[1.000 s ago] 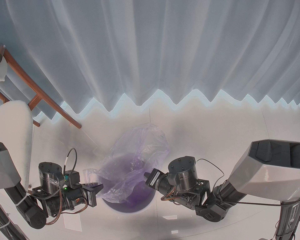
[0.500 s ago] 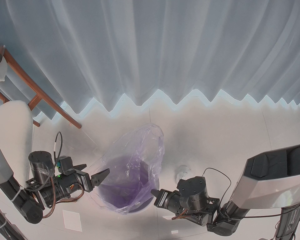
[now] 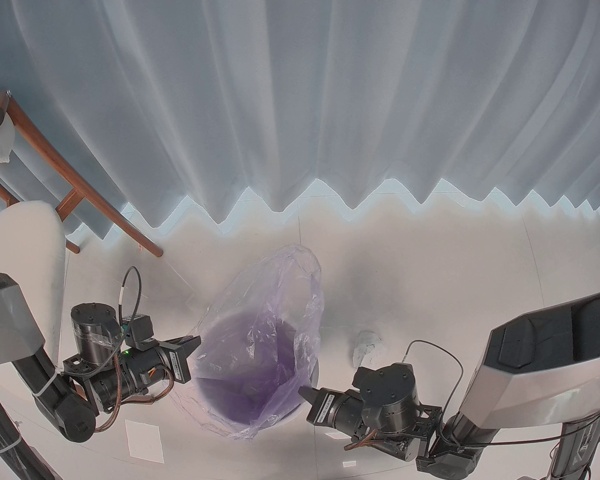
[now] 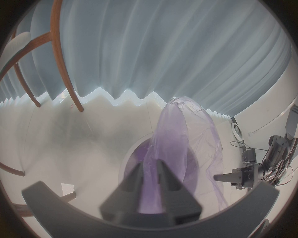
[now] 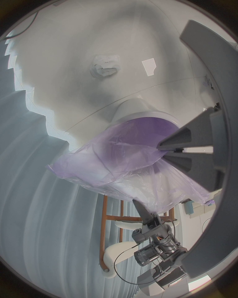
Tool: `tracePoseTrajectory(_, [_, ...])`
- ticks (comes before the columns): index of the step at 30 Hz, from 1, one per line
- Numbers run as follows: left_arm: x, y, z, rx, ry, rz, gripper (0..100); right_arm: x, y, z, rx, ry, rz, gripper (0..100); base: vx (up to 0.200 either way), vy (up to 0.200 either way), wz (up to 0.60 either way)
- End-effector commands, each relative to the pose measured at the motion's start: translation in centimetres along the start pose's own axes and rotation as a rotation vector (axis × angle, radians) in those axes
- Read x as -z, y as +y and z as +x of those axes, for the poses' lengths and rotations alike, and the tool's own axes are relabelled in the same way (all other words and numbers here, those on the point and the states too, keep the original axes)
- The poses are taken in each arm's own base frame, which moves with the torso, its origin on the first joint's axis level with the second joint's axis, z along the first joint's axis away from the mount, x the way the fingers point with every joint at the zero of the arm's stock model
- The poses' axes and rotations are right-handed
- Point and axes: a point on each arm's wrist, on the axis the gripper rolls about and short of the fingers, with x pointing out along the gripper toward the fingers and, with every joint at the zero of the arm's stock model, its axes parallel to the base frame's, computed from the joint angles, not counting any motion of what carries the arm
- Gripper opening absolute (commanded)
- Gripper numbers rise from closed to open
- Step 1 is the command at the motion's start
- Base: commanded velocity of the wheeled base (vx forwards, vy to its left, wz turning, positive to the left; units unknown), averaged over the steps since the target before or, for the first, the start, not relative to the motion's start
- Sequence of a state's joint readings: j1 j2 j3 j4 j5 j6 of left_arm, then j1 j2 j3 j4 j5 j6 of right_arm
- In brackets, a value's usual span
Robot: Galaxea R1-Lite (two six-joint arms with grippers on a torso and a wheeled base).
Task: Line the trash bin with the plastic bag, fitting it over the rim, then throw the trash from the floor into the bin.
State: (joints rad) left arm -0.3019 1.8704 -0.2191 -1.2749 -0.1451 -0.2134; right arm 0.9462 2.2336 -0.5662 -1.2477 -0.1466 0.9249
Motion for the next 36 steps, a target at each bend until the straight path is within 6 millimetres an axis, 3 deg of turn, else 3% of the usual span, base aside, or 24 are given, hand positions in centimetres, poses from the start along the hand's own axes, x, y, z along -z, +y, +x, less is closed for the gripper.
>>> tracePoseTrajectory(1, [0.6,0.8,0.6,-0.024,0.030,-0.013,0,-0.9,-0.1,-0.1,-0.005,-0.029,0.011,0,0.000,0.000,0.00])
tracePoseTrajectory(6, [0.6,1.2,1.5,-0.044,0.030,-0.019,0,-4.2,-0.7,0.2,-0.010,-0.127,0.045,0,0.000,0.000,0.00])
tracePoseTrajectory(10, [0.1,1.4,1.6,-0.048,0.008,-0.038,0,-7.9,-1.3,0.4,-0.018,-0.243,0.083,0,0.000,0.000,0.00])
tracePoseTrajectory(14, [-0.4,1.7,2.2,-0.069,-0.015,-0.053,0,-11.4,-3.0,1.0,0.009,-0.344,0.115,0,0.000,0.000,0.00])
tracePoseTrajectory(15, [-0.4,1.7,2.2,-0.069,-0.015,-0.053,0,-11.4,-3.0,1.0,0.009,-0.344,0.115,0,0.000,0.000,0.00])
tracePoseTrajectory(16, [0.0,2.2,2.8,-0.102,-0.001,-0.061,0,-12.3,-4.4,1.5,0.034,-0.349,0.126,0,0.000,0.000,0.00])
tracePoseTrajectory(23, [1.7,3.7,3.7,-0.149,0.065,-0.082,0,-11.3,-6.8,3.8,0.078,-0.311,0.133,0,0.000,0.000,0.00])
tracePoseTrajectory(29, [2.3,3.8,3.0,-0.152,0.091,-0.089,0,-10.7,-6.7,3.2,0.090,-0.284,0.131,0,0.000,0.000,0.00])
tracePoseTrajectory(35, [2.8,3.8,2.8,-0.155,0.119,-0.092,0,-8.2,-6.8,2.5,0.107,-0.195,0.126,0,0.000,0.000,0.00])
tracePoseTrajectory(36, [3.0,3.8,2.8,-0.156,0.126,-0.091,0,-6.9,-6.6,2.2,0.104,-0.162,0.116,0,0.000,0.000,0.00])
